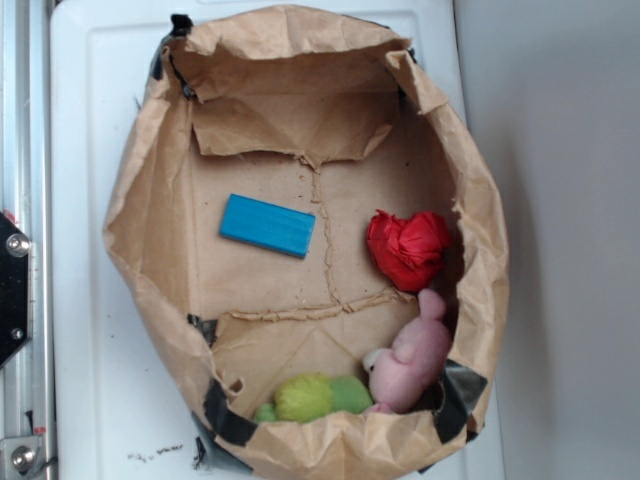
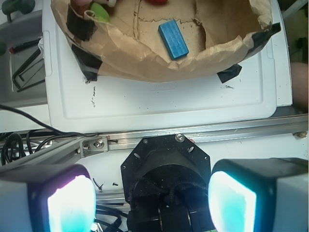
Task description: Grab the green animal.
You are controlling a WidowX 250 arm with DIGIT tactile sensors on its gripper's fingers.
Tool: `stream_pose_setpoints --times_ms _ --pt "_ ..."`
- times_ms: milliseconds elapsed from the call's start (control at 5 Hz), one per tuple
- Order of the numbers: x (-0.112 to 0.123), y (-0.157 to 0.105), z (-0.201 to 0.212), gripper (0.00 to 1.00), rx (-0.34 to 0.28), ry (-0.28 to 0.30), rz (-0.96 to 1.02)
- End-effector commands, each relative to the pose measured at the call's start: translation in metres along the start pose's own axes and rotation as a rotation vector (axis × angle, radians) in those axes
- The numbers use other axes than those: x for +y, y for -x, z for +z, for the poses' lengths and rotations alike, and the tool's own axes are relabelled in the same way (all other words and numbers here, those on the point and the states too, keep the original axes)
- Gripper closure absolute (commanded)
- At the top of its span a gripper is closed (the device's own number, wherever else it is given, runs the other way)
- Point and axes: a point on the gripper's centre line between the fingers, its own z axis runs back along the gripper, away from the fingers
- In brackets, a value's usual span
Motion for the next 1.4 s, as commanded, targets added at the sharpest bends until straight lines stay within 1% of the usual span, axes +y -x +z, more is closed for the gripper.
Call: stream_pose_setpoints --times_ms 0,200,400,600,800,1000,1200 --pt "0.0 0.0 0.0 0.0 0.0 0.0 0.0" --pt "-0.003 -0.022 -0.011 0.0 0.004 -0.01 0.024" --pt "-0.004 -0.053 -0.026 0.0 0.006 -0.026 0.083" --pt "-0.002 -0.082 -0.04 0.0 -0.012 -0.037 0.112" --pt "0.009 -0.095 -0.057 0.0 -0.017 -0.043 0.091" --pt "0.028 -0.107 -0.076 0.0 -0.007 0.025 0.07" --pt "0.033 -0.121 -0.085 0.0 -0.058 0.063 0.087"
